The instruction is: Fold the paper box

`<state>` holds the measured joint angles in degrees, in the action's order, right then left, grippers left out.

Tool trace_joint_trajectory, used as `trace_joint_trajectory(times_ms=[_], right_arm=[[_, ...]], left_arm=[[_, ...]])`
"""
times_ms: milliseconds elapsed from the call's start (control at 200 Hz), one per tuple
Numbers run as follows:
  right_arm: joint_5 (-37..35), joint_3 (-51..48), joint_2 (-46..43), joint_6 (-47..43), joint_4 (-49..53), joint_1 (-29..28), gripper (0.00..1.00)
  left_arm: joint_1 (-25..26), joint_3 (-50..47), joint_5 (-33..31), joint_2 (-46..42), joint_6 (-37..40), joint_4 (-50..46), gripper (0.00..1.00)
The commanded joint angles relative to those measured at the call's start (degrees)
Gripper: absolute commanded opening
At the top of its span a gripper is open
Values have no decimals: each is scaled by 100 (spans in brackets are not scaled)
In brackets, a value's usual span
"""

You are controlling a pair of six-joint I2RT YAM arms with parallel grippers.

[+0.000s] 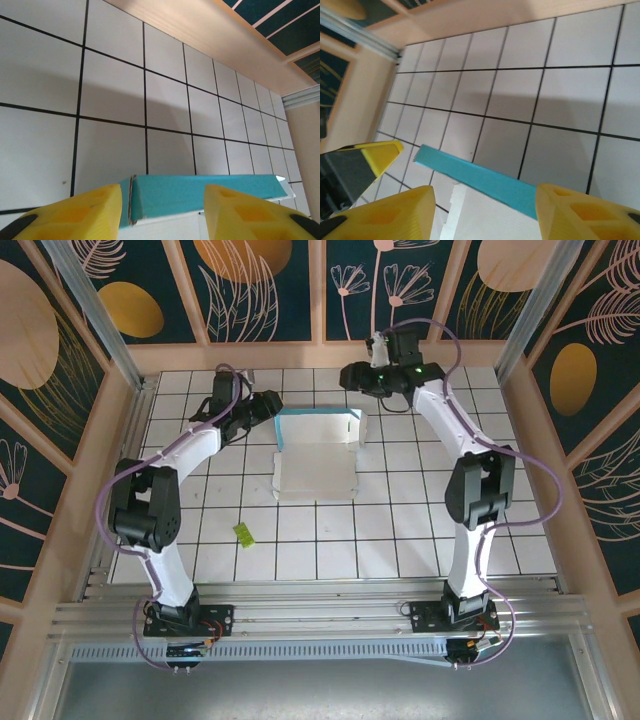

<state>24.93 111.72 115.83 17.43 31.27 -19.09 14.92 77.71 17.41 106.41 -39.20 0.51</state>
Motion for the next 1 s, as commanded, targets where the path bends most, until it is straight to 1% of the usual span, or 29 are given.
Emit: trace_joint_trajectory(times_ms=[0,75,155,360,470,671,751,781,991], right_arm=[[-871,680,572,226,1261,-220,55],[-1001,798,708,251,1356,-246,54],[-985,764,722,251,1299,-253,54],[-990,550,713,235,1200,-255,51],[-949,390,722,244,1124,-260,49],[-898,181,706,320,1044,-258,47],[-859,17,637,395,923,-266,45],[-823,-58,610,406,856,-266,42],[-753,-260,607,498,645,-266,39]], left_arm=[[-26,203,175,218,-151,-244,45],[-26,282,81,310,-129,-333,44],[-30,378,16,412,-83,-470,45],[-25,325,347,553,-191,-327,44],[-27,318,429,590,-220,-271,39],[-29,324,595,676,-276,-167,34],[-32,276,643,692,-332,-103,33],[-32,256,683,697,-360,-60,32],[-25,62,933,731,-561,202,26]])
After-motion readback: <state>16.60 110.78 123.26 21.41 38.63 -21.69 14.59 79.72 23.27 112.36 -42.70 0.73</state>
